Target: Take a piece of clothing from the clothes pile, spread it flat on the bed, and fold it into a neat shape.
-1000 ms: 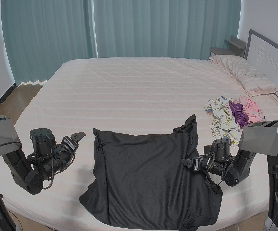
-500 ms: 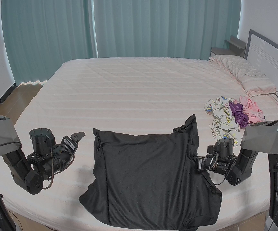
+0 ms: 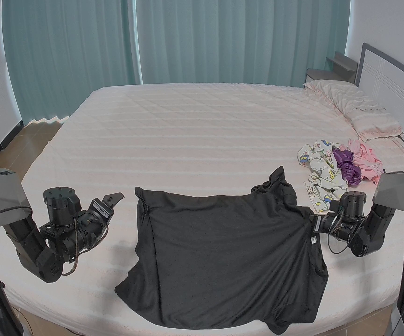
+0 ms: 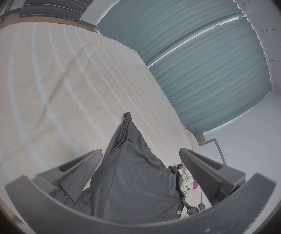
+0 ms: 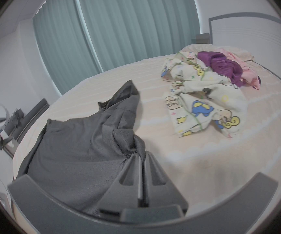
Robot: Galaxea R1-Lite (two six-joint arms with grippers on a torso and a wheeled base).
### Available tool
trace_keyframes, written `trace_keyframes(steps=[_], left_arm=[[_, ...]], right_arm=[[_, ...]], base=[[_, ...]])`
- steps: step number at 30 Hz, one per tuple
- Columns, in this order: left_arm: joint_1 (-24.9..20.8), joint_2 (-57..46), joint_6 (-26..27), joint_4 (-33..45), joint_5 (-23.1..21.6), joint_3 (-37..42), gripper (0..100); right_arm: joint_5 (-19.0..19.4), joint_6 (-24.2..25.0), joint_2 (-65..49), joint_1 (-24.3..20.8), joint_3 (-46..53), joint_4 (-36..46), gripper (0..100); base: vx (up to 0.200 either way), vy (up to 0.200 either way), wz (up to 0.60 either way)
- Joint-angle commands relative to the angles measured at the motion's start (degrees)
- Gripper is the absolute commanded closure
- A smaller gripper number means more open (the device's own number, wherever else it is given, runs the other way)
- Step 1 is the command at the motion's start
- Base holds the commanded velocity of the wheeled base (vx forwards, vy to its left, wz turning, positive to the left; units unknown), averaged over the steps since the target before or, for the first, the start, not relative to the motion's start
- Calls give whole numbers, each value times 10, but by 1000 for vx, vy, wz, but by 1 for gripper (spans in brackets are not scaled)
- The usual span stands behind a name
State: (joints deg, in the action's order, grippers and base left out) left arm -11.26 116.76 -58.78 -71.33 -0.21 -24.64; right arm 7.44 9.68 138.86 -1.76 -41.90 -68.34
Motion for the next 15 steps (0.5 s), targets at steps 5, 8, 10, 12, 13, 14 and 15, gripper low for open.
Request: trace_keyframes(steps=[5, 8, 10, 12, 13, 14, 15], left_arm=[[5, 7, 0, 0, -1, -1, 0], [5, 8, 0, 0, -1, -1, 0], [5, 11, 0, 0, -1, 0, 0], [5, 15, 0, 0, -1, 1, 0], [5, 15, 0, 0, -1, 1, 0], [5, 16, 0, 0, -1, 2, 0], [5, 16, 0, 0, -1, 6, 0]], right_arm=[[34, 60, 13, 35, -1, -25, 100], [35, 62, 26, 42, -13, -26, 100], [36, 66, 31, 47, -18, -26, 0], [37, 66, 32, 51, -17, -24, 0], [38, 68, 31, 52, -17, -24, 0], [38, 72, 31, 54, -17, -25, 0], [37, 83, 27, 59, -18, -25, 0]], base=[[0, 0, 0], [0, 0, 0], [0, 0, 0], [0, 0, 0], [0, 0, 0], [0, 0, 0], [0, 0, 0]])
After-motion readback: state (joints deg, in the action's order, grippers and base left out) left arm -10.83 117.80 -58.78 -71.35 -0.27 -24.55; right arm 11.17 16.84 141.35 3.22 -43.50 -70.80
